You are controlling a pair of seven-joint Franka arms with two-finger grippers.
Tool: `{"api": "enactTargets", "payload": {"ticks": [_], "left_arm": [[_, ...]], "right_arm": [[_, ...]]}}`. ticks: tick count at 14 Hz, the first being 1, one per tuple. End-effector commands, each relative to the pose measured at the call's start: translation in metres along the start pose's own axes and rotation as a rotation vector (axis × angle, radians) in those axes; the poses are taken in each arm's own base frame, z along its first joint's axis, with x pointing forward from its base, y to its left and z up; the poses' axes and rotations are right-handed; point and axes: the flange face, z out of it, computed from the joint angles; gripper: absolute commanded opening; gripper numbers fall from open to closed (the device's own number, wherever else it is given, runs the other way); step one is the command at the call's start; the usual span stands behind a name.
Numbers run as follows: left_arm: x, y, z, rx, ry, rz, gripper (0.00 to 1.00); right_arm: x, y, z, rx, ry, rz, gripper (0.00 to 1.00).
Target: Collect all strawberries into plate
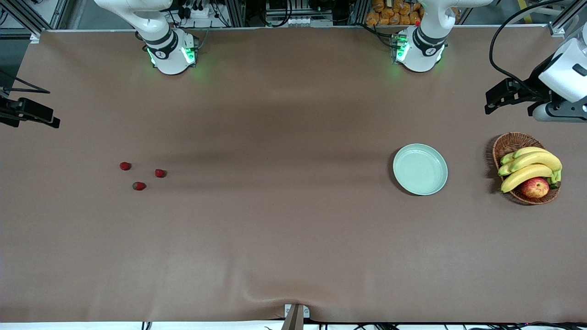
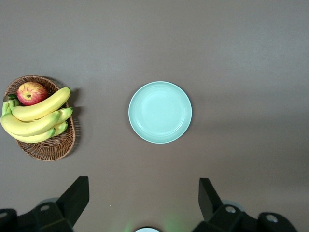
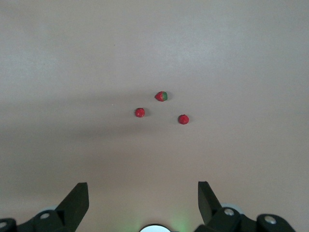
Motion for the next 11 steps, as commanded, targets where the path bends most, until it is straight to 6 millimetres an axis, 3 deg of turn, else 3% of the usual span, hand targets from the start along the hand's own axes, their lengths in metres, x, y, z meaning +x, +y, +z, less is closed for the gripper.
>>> {"api": "enactTargets", "payload": {"ticks": [1,6,8,11], "left_arm": [[-0.006,-0.001,-0.003,0.012,-0.003,0.018,1.0],[-0.005,-0.002,-0.004,0.007,0.0,0.016,1.0],[-0.004,-0.001,-0.006,0.013,0.005,0.02,1.0],[-0.003,-0.002,-0.003,0.014,0.0,0.016,1.0]], "right_arm": [[-0.004,0.0,-0.003,0.017,0.002,-0.012,1.0],[-0.009,-0.001,-0.002,0.019,-0.029,-0.011,1.0],[0.0,-0.002,0.005,0.017,-0.02,-0.012,1.0],[0.036,-0.001,0.065,0.015,-0.029,-0.008,1.0]]}}
